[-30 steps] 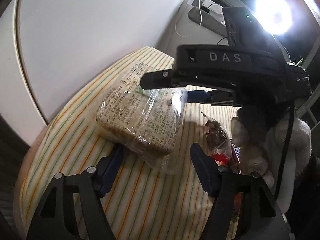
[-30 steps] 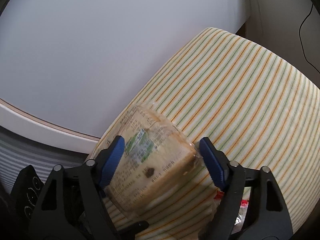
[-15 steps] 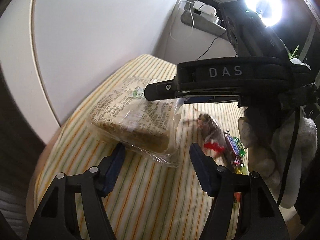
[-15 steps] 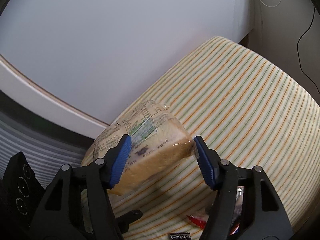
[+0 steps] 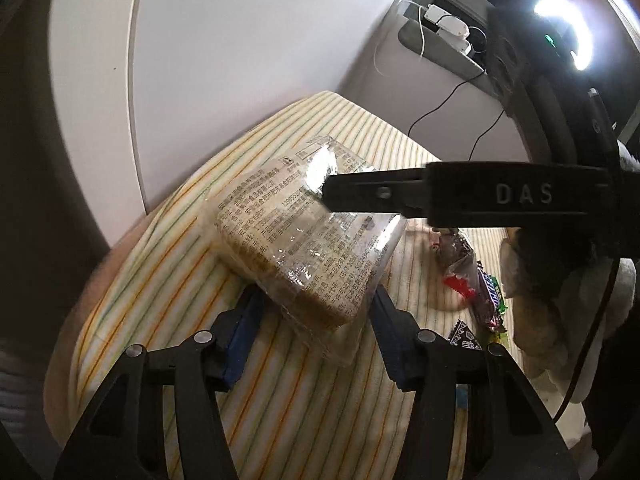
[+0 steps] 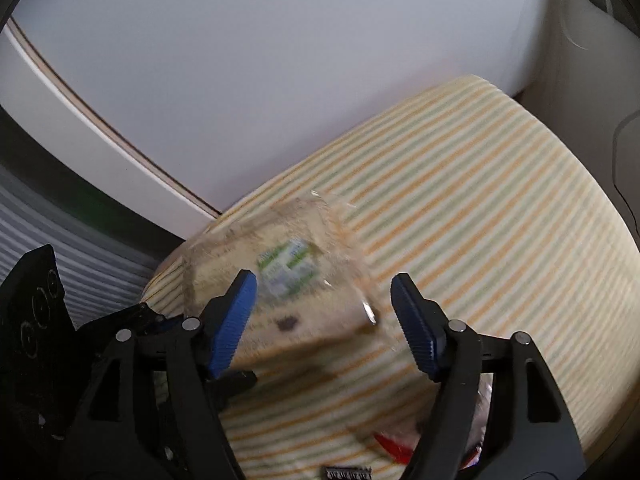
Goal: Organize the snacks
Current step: 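Grasp the wrapped bread loaf with the left tool and lift it, then carry the bread loaf over the cardboard box and open the left tool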
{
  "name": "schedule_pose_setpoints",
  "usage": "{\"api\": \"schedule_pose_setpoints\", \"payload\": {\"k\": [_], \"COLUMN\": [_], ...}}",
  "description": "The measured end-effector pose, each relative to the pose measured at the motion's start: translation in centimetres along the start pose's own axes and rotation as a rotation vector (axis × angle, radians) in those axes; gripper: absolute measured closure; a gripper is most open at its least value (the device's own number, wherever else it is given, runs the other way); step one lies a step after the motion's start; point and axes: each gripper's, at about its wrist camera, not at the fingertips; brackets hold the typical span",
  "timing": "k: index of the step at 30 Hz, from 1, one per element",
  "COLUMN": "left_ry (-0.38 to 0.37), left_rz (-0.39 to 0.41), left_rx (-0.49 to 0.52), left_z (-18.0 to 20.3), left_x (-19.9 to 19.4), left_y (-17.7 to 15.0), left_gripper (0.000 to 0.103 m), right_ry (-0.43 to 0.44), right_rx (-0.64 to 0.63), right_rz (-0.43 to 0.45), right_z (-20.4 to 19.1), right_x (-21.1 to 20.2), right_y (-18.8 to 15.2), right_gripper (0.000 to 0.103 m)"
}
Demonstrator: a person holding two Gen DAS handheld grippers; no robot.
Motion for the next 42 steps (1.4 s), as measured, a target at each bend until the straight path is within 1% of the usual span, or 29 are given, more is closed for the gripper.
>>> {"api": "schedule_pose_setpoints", "payload": {"k": [3, 6, 7, 8, 10, 12, 14, 19, 22, 28, 32, 35, 37, 39, 42], "left_ry": [0.007, 0.024, 0.025, 0.024, 0.026, 0.027, 0.024, 0.004, -0.017, -0.058, -0.089, -0.115, -0.133, -0.15, -0.177], "left_rz": [0.0, 0.008, 0.011, 0.015, 0.023, 0.034, 0.045, 0.07, 0.08, 0.072, 0.059, 0.047, 0.041, 0.029, 0.007], "left_rx": [0.008, 0.015, 0.016, 0.02, 0.035, 0.055, 0.071, 0.113, 0.151, 0.225, 0.273, 0.322, 0.353, 0.379, 0.405], "left_z": [0.3, 0.5, 0.7, 0.9, 1.5, 2.3, 3.2, 6.1, 8.4, 13.0, 16.6, 19.8, 21.9, 23.8, 25.9], "left_x": [-0.3, -0.4, -0.3, -0.5, -0.8, -1.2, -1.7, -2.1, -2.1, -1.1, 0.3, 1.4, 2.0, 3.1, 4.5], "left_y": [-0.3, 0.1, 0.3, 0.3, 0.3, 0.3, 0.4, 0.6, 0.9, 1.1, 2.2, 2.6, 2.7, 2.9, 3.2], "left_gripper": [0.049, 0.049, 0.049, 0.049, 0.049, 0.049, 0.049, 0.049, 0.049, 0.049, 0.049, 0.049, 0.049, 0.049, 0.049], "right_ry": [0.015, -0.001, -0.003, -0.003, -0.001, -0.005, -0.012, -0.031, -0.041, -0.057, -0.095, -0.114, -0.124, -0.139, -0.158], "right_rx": [-0.014, -0.026, -0.024, -0.019, -0.006, -0.001, 0.005, 0.019, 0.045, 0.121, 0.147, 0.183, 0.218, 0.248, 0.301], "right_rz": [-0.014, -0.007, -0.005, -0.002, 0.014, 0.032, 0.059, 0.109, 0.143, 0.203, 0.239, 0.265, 0.28, 0.292, 0.31], "right_z": [-0.5, -1.0, -0.4, -1.0, -1.5, -0.1, 0.3, 1.2, 2.7, 6.2, 7.9, 10.9, 13.2, 14.8, 18.0], "right_x": [0.6, 0.5, 1.5, 0.7, -0.8, -1.9, -3.3, -7.0, -9.8, -14.3, -17.1, -19.8, -21.4, -21.8, -24.0], "right_y": [0.5, 0.5, 1.1, 0.1, -0.3, 0.1, -0.4, -2.3, -3.8, -6.5, -8.6, -8.8, -9.8, -10.5, -12.1], "right_gripper": [0.029, 0.031, 0.032, 0.034, 0.035, 0.036, 0.036, 0.036, 0.036, 0.036, 0.036, 0.036, 0.036, 0.036, 0.036]}}
Point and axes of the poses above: each gripper's, at about its wrist camera, not at the fingertips, and x roughly the way its jaws point, z to its right, y to its top, and after that the axes turned 5 degrees about -y, right-handed
